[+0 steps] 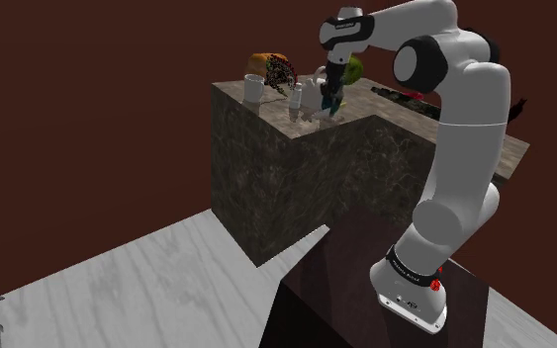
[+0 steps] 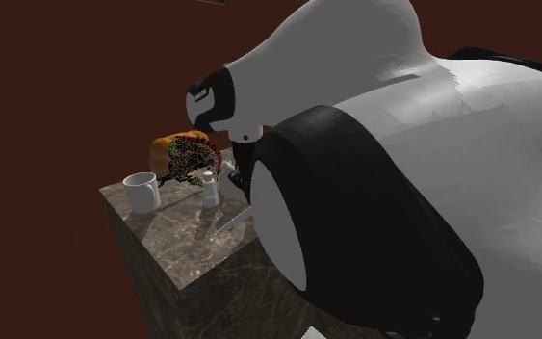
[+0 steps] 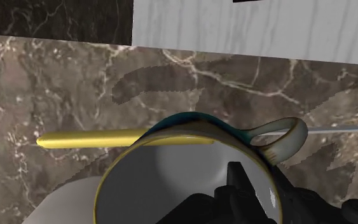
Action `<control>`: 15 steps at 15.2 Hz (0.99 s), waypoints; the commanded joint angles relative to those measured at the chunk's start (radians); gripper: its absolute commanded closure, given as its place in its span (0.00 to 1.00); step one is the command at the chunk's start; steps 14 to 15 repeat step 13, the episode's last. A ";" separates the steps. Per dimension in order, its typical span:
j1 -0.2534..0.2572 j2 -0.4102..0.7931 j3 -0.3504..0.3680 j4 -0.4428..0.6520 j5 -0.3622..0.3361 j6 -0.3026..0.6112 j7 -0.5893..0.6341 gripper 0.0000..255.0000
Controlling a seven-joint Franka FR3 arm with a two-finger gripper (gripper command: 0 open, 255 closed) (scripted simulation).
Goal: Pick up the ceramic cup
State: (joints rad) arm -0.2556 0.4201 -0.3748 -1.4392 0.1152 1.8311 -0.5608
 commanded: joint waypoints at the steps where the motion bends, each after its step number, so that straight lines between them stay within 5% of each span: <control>1: -0.002 0.001 -0.001 0.030 0.000 -0.028 0.001 1.00; 15: -0.017 0.010 -0.004 0.181 0.001 -0.170 0.001 1.00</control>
